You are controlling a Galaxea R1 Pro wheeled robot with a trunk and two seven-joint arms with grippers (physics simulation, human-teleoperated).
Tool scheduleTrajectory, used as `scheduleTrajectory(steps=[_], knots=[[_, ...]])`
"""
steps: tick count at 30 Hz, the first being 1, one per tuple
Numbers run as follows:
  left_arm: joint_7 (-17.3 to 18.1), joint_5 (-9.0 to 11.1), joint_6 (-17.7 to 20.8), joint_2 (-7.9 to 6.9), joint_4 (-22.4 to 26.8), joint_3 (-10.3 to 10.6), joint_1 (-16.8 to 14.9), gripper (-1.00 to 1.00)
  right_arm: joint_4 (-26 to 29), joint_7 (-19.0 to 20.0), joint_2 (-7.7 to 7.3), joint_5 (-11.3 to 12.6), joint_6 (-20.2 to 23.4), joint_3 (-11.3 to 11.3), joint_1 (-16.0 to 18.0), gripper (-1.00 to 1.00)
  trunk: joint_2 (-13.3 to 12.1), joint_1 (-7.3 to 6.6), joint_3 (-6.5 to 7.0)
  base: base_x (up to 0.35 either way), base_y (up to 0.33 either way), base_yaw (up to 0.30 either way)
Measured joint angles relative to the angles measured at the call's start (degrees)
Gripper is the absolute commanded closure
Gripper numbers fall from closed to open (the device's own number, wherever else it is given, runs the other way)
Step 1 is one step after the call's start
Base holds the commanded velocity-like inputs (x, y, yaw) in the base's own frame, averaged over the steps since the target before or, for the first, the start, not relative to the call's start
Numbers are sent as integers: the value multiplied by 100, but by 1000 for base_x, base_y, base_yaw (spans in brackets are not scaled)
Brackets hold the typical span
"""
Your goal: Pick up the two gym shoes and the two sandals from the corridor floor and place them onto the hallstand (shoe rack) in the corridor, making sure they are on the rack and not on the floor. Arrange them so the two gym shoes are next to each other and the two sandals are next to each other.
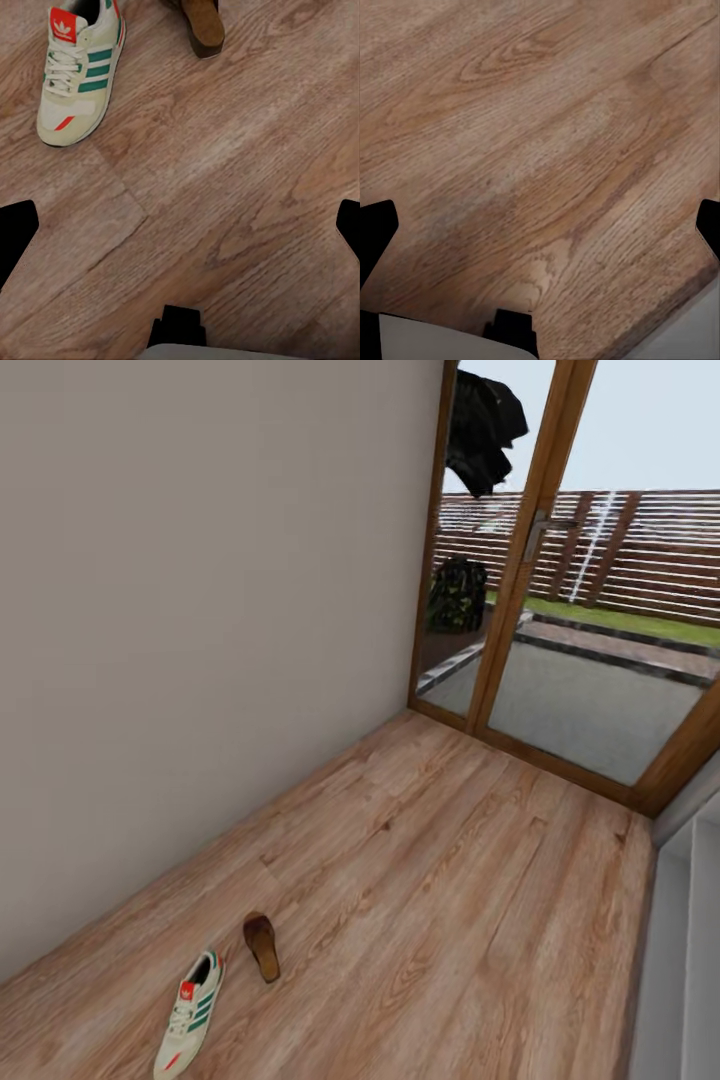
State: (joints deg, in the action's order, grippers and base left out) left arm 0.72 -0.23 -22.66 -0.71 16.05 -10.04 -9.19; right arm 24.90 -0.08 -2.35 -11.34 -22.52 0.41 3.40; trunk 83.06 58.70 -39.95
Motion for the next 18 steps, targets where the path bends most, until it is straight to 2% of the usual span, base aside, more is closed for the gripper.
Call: scheduleTrajectory(steps=[6, 18], knots=[[0, 0, 0, 0, 0, 0, 0, -100, 0, 0, 0, 0, 0, 0, 0, -100, 0, 1, 0, 287, 0, 0], [0, 0, 0, 0, 0, 0, 0, -100, 2, -8, 0, 10, 0, -5, 0, -100, 0, 2, 0, 69, 0, 0]])
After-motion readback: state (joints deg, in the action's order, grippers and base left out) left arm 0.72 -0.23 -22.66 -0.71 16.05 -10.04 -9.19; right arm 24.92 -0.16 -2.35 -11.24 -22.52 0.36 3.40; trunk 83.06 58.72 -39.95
